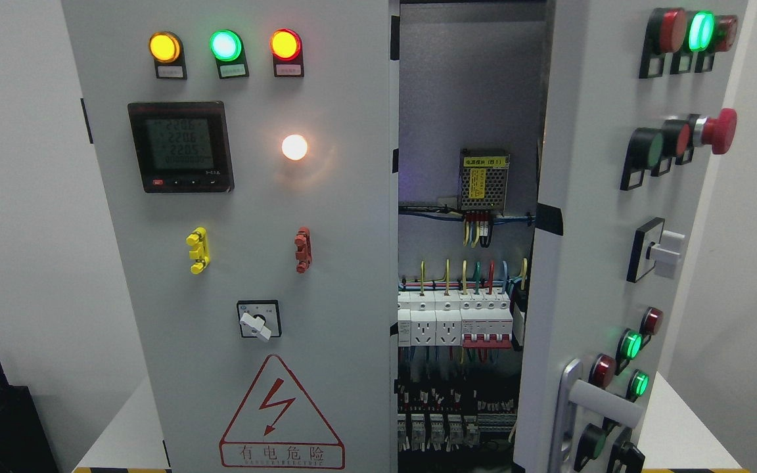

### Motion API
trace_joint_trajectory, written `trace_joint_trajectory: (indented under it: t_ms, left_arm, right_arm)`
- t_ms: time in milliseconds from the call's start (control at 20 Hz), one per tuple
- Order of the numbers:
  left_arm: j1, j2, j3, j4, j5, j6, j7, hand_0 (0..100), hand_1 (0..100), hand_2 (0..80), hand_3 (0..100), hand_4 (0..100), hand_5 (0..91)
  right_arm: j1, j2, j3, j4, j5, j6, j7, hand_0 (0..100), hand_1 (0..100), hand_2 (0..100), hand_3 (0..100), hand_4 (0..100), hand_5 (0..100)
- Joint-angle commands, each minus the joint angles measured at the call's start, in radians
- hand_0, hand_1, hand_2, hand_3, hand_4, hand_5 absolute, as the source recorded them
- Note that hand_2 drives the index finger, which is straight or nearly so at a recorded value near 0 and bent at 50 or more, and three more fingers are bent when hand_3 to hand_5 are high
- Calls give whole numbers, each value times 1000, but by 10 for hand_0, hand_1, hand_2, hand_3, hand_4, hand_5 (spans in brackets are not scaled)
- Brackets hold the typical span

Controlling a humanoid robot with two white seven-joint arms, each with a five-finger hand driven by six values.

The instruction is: Open door with both hands

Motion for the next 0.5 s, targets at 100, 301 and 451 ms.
trace_joint_trajectory:
  t_ms: [100,301,451]
  left_arm:
    - [1,0,0,0,0,0,0,0,0,0,0,29,0]
    - [-1,0,0,0,0,0,0,0,0,0,0,29,0]
    - [-1,0,0,0,0,0,0,0,0,0,0,29,0]
  right_arm:
    - [0,-1,0,0,0,0,0,0,0,0,0,0,0]
    - [0,-1,0,0,0,0,0,0,0,0,0,0,0]
    - [0,1,0,0,0,0,0,0,0,0,0,0,0]
